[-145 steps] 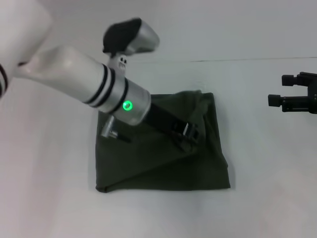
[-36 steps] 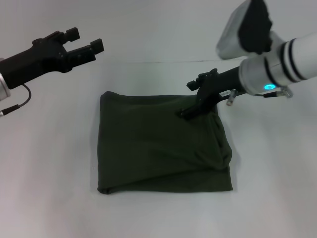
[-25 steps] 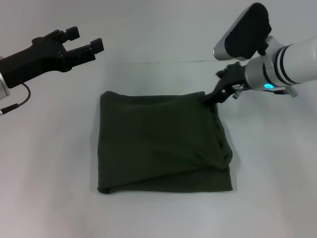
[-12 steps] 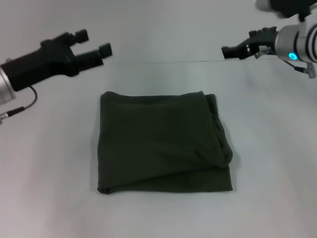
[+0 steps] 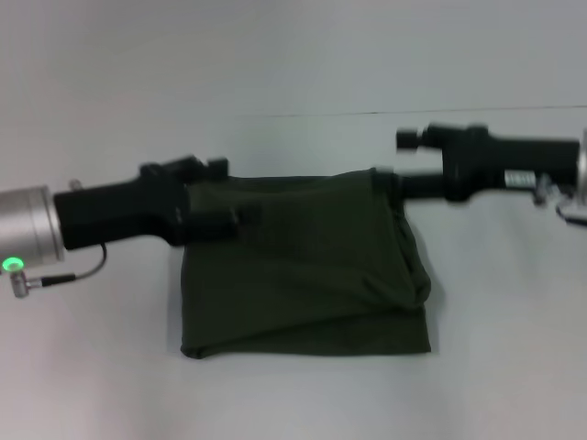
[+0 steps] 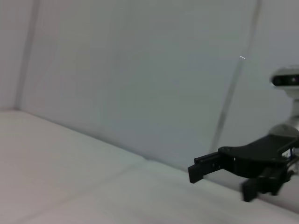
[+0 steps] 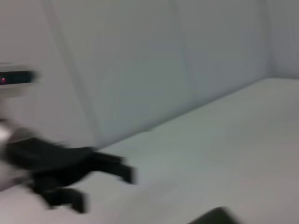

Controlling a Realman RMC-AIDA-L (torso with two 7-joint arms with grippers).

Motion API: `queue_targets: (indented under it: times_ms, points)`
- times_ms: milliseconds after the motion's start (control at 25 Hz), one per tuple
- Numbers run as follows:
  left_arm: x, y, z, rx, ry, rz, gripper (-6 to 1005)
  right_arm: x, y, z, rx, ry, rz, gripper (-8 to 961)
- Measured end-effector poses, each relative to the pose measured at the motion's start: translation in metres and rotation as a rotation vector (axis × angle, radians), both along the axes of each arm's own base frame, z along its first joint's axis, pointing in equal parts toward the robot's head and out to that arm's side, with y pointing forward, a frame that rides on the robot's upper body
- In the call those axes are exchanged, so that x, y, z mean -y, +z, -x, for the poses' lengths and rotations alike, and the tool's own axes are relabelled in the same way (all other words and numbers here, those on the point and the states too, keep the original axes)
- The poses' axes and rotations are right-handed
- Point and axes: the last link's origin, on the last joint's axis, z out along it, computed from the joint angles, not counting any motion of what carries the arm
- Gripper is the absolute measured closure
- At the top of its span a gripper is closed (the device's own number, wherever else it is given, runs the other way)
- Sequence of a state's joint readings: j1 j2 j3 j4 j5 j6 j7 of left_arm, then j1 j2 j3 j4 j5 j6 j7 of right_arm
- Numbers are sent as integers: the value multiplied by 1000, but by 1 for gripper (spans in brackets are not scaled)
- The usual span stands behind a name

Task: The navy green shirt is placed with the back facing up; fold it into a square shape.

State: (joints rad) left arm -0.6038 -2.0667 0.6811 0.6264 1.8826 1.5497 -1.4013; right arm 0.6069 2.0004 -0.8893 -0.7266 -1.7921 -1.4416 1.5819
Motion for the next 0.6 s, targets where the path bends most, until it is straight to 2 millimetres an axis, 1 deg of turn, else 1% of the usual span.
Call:
queue_targets:
  times_ms: [80,240,440,600]
  points:
    - [3,-7,0,-20,-26,28,79,11,-6,-8,-9,22,53,32]
    - [6,-14,4,-52,-82,6,80,20,-18,-21,8,59,55,32]
    - [2,-10,6,-77,-103,-20,80,22,-23,-24,29,91,48,33]
    - [-1,-8,2,-92,-119,-4,80,21,-23,-23,28,96,41,33]
